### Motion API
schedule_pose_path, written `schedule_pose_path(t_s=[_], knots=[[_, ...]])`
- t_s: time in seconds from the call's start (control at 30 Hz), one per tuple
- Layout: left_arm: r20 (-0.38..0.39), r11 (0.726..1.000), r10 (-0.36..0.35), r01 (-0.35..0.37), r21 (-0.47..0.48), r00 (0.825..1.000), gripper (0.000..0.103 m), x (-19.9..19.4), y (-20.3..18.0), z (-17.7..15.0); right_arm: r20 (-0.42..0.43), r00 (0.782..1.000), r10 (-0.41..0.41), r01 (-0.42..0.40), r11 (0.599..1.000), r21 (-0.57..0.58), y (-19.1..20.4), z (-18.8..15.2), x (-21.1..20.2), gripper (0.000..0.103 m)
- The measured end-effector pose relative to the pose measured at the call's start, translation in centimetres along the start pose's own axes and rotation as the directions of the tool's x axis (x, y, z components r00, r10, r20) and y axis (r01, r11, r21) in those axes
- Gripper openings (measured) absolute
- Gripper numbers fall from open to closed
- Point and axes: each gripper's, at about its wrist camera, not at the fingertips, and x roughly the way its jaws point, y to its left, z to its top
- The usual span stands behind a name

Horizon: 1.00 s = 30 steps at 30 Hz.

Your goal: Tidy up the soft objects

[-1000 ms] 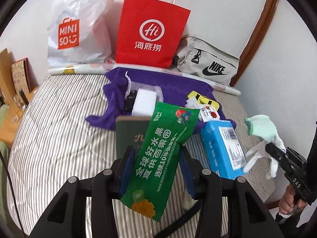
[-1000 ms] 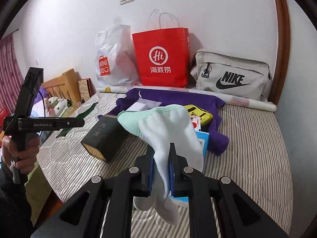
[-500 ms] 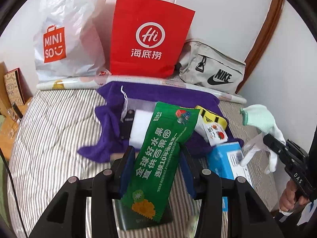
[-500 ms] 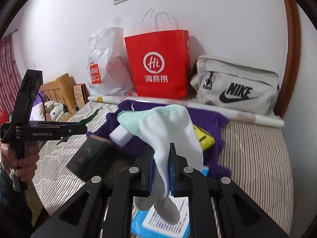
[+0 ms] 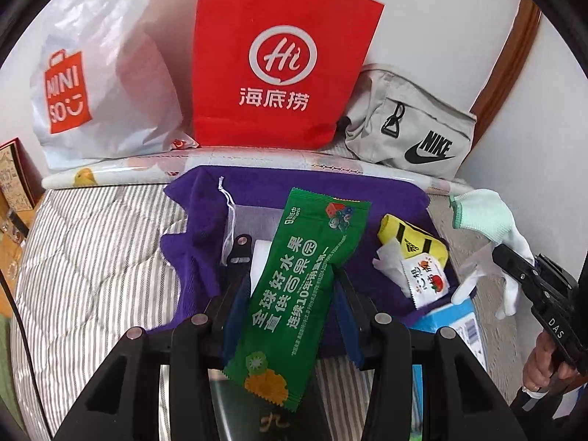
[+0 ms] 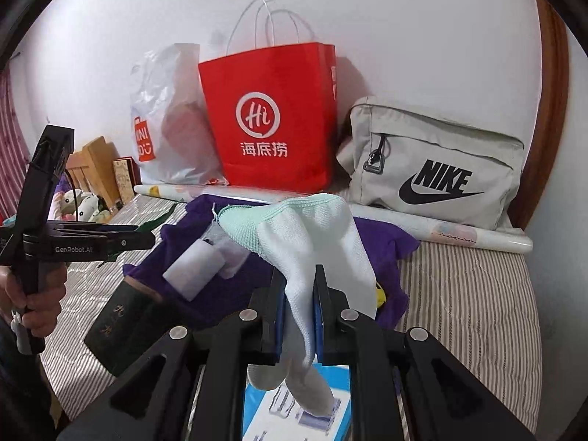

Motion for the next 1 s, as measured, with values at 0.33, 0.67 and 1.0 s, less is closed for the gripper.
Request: schedule_pose_path(t_s=[0.33,0.67,1.0], knots=[[-0.025,1.000,-0.019,0.019,0.010,1.000,0.044,3.1,0.5,2.5,-0.044,0.999,0.003,-0.003,1.000,0.002,-1.4,1.3,3.9,0.013],[-0.074,0.999,-0.029,0.030,0.016,0.997,0.045,6.5,0.5,4.0,-0.122,0.993,0.006,-0.009,1.000,-0.019,-2.1,0.8,7.5,0.013],[-0.130,1.000,0.004,0.000,0.028,0.992,0.045,9.5,0.6,4.3,-0.187,0.982,0.021,-0.025,0.999,-0.020,-2.4,0.4,10.1,0.014]])
